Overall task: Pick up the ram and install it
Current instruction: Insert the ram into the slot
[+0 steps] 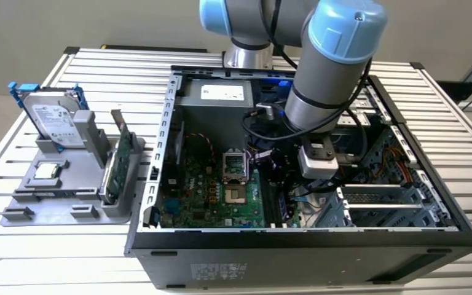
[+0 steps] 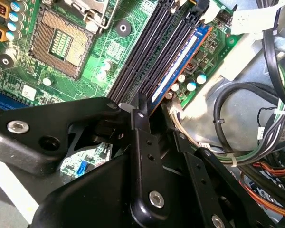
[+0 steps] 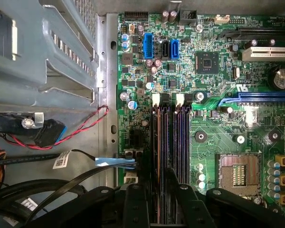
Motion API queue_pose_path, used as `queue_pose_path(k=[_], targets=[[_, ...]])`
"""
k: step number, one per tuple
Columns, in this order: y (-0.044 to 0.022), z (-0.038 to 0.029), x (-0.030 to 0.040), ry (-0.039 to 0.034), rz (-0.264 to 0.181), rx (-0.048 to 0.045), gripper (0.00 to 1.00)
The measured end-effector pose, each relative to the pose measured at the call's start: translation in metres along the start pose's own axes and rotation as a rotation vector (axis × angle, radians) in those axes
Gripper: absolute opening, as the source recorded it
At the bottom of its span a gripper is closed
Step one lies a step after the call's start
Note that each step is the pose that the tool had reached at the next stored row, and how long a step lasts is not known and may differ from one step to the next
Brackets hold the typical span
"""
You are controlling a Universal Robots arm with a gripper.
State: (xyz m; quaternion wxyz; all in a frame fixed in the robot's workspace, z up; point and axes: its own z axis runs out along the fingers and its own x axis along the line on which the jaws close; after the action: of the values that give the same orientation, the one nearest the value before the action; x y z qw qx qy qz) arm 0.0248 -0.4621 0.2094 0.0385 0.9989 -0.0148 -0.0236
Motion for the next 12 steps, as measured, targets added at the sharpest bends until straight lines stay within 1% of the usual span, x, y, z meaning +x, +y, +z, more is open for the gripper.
queue_pose_path(k=[3, 6, 10, 12], targets=[[0.0005, -0.0074, -0.0003, -0.0003, 0.000, 0.0003, 1.00], [0.0012, -0.0163, -0.0008, -0.0006, 0.000, 0.0003, 1.00], [0.0019, -0.0252, -0.0012, -0.0007, 0.000, 0.0003, 1.00], [0.0020, -0.0271, -0.0013, -0.0007, 0.000, 0.0003, 1.00]])
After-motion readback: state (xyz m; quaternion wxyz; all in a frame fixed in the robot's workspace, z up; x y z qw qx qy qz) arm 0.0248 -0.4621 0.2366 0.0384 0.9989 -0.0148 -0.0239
